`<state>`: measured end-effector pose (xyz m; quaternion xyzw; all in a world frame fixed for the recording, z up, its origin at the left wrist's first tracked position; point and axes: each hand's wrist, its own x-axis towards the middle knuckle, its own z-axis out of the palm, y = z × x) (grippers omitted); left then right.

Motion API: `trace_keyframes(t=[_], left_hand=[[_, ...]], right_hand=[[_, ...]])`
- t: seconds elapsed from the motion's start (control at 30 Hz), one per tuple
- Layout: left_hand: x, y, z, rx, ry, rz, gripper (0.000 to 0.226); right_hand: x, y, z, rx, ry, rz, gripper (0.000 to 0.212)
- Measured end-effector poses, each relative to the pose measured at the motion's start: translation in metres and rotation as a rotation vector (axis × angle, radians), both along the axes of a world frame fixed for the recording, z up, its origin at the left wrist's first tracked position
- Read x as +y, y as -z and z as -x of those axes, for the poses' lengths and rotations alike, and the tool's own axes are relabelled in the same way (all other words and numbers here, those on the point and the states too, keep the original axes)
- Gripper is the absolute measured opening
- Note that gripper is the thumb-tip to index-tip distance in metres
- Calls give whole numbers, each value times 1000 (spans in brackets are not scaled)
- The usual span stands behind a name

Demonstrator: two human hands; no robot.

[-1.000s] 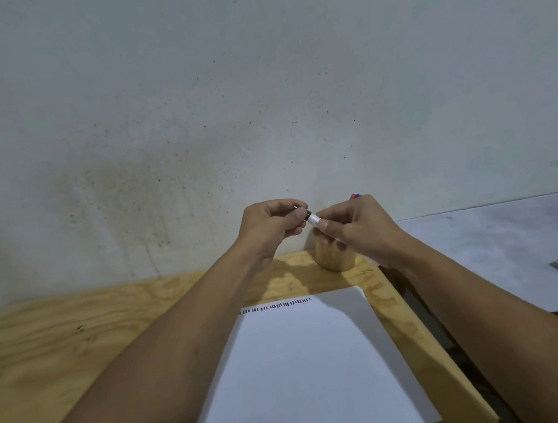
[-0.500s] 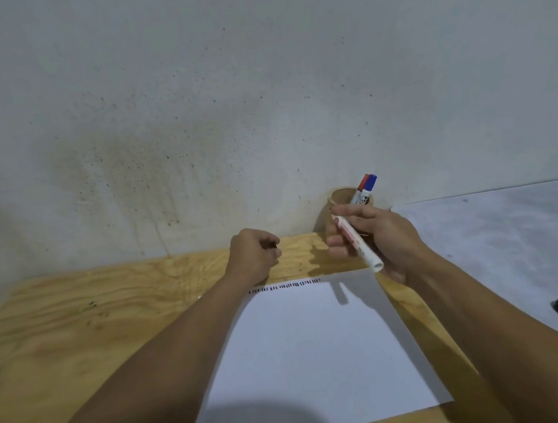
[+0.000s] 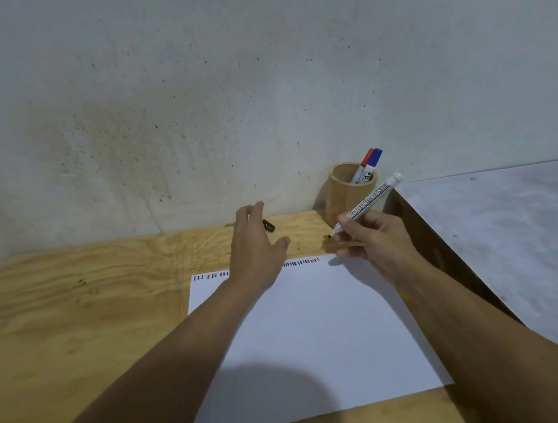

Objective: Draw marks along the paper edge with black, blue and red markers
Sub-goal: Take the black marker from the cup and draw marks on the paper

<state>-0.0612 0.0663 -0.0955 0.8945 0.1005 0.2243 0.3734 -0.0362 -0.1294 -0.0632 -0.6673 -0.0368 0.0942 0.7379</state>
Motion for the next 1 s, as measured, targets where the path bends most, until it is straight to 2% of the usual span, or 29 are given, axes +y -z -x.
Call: trace_keyframes(t=[0.13,0.2,0.33,0.47,0.57,0.7,0.87,1.0], left_hand=[[2,6,-1,-25,-16,107,44],[8,6,-5,-15,15,96,43],[21,3,-30,51,95,-239,45],[22,-2,-49,156,190,-388,47],[20,-3,-61,207,202,-487,37],[20,-4,-73,248,204,-469,30],[23,-3,-72,155,112,-429,30],[18,0,-67,111,42,-483,29]], right_hand=[[2,12,2,32,74,-11,22],[0,13,3,19,86,31,21],[-2,14,3,16,117,-21,19],[-3,21,-1,6,136,1,10],[-4,25,-2,2,147,-8,11],[-4,29,-3,-21,149,-12,10],[-5,31,-5,-50,140,-5,10],[-4,31,-5,-50,141,-7,12]])
